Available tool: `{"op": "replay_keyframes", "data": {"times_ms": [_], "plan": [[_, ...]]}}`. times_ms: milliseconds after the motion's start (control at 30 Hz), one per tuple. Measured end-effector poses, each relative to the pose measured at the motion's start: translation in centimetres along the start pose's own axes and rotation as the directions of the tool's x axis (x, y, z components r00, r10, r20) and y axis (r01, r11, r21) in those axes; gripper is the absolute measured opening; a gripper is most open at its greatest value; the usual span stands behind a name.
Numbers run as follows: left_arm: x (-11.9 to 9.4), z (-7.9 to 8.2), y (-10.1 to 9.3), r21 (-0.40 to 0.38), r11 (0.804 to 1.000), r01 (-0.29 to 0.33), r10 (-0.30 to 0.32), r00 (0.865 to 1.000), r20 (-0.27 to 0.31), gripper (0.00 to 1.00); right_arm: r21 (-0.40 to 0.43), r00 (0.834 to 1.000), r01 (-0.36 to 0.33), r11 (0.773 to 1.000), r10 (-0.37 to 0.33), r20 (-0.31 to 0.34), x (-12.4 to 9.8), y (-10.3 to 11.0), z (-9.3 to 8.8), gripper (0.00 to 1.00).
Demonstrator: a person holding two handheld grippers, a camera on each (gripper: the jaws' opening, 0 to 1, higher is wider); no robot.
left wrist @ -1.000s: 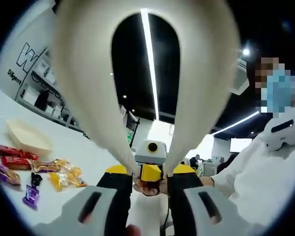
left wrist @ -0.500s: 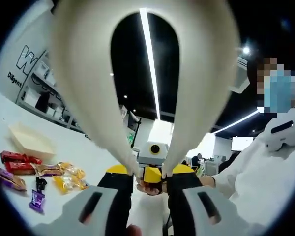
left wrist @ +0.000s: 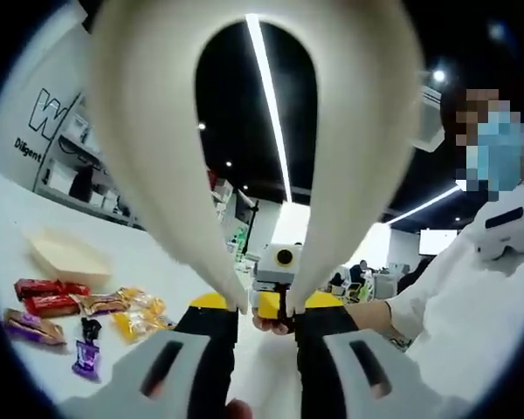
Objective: Place the target food into the container with the food tongs after gripping and lifting it, then release it inside without dropping or visibly crushing the food.
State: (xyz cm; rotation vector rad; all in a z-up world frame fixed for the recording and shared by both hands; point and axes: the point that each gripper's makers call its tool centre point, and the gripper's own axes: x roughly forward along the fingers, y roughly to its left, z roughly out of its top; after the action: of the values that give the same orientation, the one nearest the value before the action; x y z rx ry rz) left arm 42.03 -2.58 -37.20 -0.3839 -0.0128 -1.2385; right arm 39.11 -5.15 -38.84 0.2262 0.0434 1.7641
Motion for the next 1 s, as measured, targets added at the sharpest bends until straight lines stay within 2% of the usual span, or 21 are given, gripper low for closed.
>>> {"op": "replay_keyframes", "data": {"times_ms": [400,733,1000], "plan": [[-1.2,-0.3,1.3,0.044,0.998,-0.051,0.054,0.997,-0.056,0.24,-0.046,0.996,0.075,0.996,-0.077,-0.041,-0.4,-1.3,-0.5,0.07],[-1.8,-0.7,2.6,0.087,0.992,-0.095,0.104,0.988,-0.110,0.24,-0.081,0.985,0.143,0.986,-0.150,-0.089,-0.9,-2.6,-1.4,0.14],[-2.4,-1.1,3.5,0.117,0.986,-0.115,0.133,0.979,-0.154,0.23,-0.117,0.968,0.193,0.974,-0.208,-0.142,-1.6,-3.8,-2.2,0.20]]}}
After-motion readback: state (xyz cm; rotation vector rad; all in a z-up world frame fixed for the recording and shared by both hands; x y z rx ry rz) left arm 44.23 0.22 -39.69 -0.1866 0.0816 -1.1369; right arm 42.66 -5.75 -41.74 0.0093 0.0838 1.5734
